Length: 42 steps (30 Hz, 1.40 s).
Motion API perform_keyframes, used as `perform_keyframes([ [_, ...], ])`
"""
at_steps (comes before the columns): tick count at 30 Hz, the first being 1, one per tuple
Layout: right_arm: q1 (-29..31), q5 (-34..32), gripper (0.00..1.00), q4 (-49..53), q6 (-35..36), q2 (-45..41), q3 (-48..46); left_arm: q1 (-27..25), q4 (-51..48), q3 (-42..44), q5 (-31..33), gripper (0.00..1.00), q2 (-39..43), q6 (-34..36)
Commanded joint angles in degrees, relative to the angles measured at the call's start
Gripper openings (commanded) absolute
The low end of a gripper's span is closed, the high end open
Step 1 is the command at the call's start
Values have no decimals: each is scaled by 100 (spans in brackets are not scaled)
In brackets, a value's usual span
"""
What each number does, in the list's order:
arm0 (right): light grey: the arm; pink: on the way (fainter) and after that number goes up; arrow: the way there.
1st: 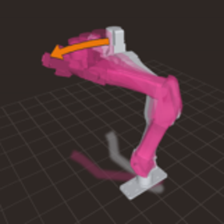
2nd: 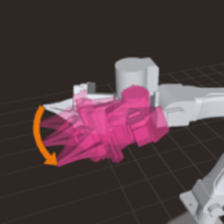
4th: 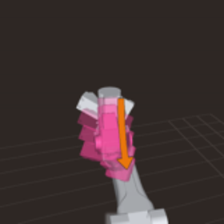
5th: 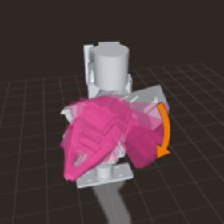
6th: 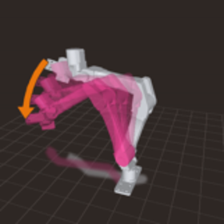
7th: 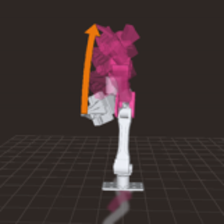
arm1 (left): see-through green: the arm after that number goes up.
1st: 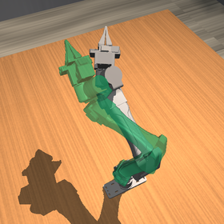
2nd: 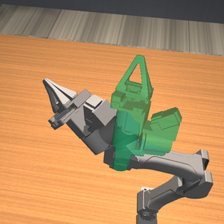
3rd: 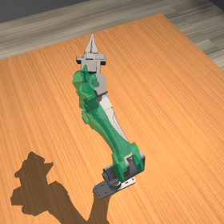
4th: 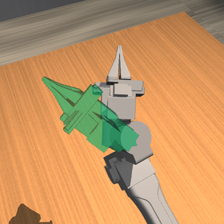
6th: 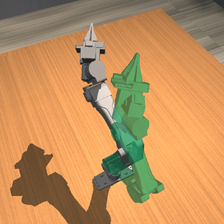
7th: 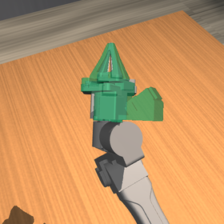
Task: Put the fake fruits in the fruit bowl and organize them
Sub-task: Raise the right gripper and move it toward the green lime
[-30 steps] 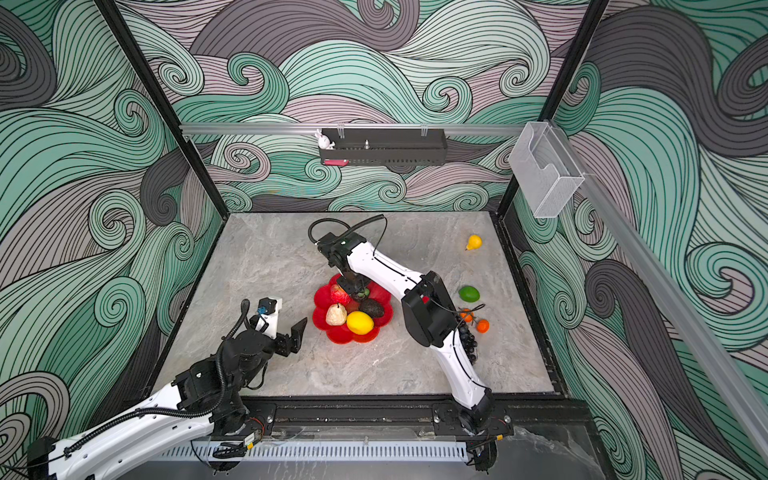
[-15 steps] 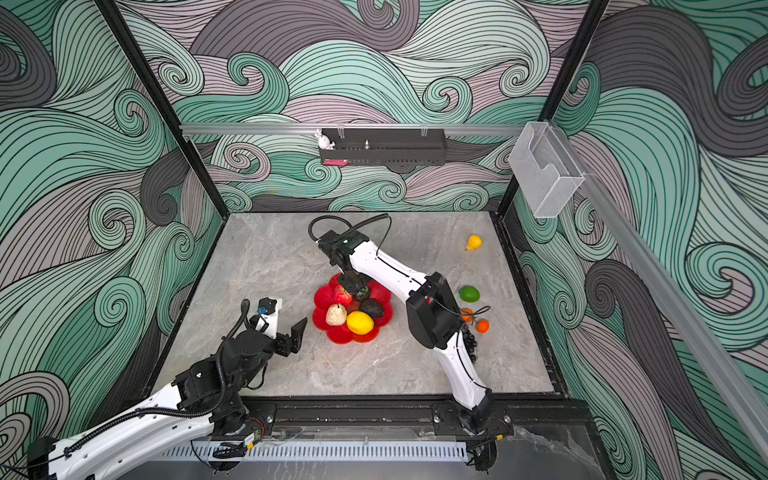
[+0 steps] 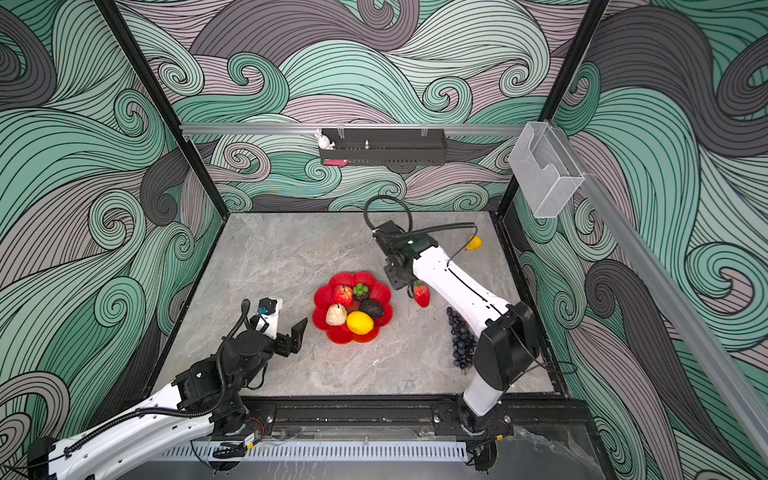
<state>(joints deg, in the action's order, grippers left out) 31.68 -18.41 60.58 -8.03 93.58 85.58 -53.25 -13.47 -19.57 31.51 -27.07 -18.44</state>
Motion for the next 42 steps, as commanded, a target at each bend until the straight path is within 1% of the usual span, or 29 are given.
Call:
perform_keyframes([
  [1,-559,-327,62,-413,-420,-350,-539,52,-129,-5,74,89,185,-13],
  [4,-1202,-252,71,-879,-691,-563,-1075,56,-194,6,87,90,326,-29],
  [5,-1362,-182,73,-1027,-746,-595,-1207,52,-222,6,103,90,354,-37],
  [8,-1755,-130,83,-1432,-977,-628,-1593,52,-277,6,135,91,437,-55],
  [11,-2131,85,85,-1738,-1260,-590,-1855,52,-300,14,135,92,483,-76],
  [13,-2385,273,87,-1936,-1572,-607,-2034,52,-288,15,128,92,483,-85],
  [19,-2912,839,87,-2600,-2455,-585,-2454,52,-284,6,97,93,475,-90],
  [22,-3082,1032,88,-2787,-2779,-460,-2529,52,-283,15,92,93,475,-86],
  [24,-3145,966,90,-2784,-2978,-373,-2536,52,-287,15,96,93,475,-87],
  [33,-3376,971,91,-3008,-3659,-113,-2702,52,-245,32,98,93,457,-85],
  [42,-3422,968,92,-3094,-3888,163,-2697,52,-181,32,94,94,338,-75],
])
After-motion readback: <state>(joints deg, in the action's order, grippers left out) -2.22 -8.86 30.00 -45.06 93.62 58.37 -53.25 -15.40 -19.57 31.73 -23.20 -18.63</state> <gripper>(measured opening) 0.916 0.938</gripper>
